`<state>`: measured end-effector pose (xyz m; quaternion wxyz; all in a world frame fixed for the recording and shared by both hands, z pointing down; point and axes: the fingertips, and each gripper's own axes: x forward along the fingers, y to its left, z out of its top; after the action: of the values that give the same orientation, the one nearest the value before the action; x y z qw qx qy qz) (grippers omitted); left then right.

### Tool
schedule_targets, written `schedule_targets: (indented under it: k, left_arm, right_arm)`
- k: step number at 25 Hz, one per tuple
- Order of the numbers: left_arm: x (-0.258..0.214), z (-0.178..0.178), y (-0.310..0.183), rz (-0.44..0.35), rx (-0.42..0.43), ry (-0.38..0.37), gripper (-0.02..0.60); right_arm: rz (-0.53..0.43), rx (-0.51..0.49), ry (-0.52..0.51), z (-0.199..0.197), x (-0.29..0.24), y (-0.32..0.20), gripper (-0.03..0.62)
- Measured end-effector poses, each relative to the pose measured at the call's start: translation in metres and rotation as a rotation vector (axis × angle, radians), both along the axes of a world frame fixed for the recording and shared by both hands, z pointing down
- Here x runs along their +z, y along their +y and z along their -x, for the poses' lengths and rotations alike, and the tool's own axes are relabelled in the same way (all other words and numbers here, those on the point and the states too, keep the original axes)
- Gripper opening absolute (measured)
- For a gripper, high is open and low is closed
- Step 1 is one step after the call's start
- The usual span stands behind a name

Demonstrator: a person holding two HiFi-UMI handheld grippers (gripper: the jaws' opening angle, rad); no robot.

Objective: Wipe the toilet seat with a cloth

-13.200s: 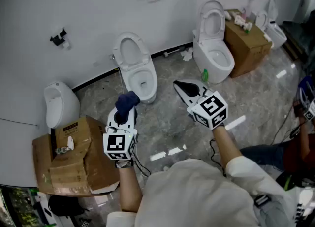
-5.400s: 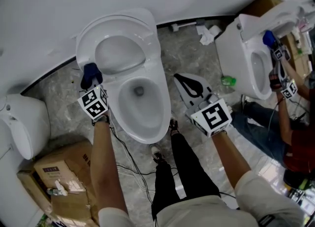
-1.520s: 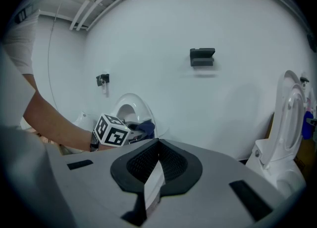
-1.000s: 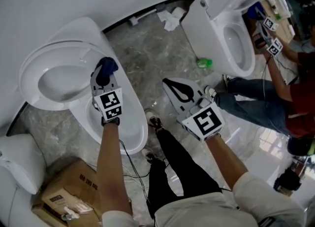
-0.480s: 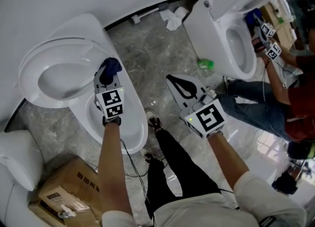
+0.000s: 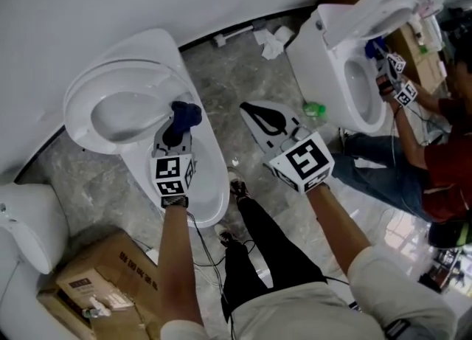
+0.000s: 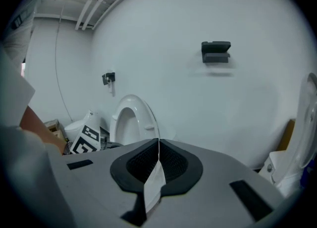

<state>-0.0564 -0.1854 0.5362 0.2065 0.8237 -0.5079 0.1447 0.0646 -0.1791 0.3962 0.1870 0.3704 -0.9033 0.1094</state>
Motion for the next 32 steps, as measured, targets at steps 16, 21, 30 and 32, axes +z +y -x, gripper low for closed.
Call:
schedule_targets:
  k: [16,21,30,32]
  left_arm:
    - [-0.201,0.117,0.052,-0.254,-0.234,0.125,0.037]
    - [-0.228,0.142,0.063,-0.265,-0.316,0.142,0.037]
    - [-0.232,0.170,0.078,-0.247,-0.404,0.123,0.037]
    - [-0.232,0.172,0.081,-0.244,-0.408,0.118,0.037]
  right_arm:
    - [-0.086,-0.342,0.015,0.141,-0.050,-0.067,0.130]
    - [-0.079,-0.432,0.093,0.172,-0.028,-0.090,0.130]
    - [-0.025,-0.479,0.156,0.203,0.001,-0.106,0.133]
    - [-0.023,-0.483,0.173,0.204,0.005,-0.109,0.133]
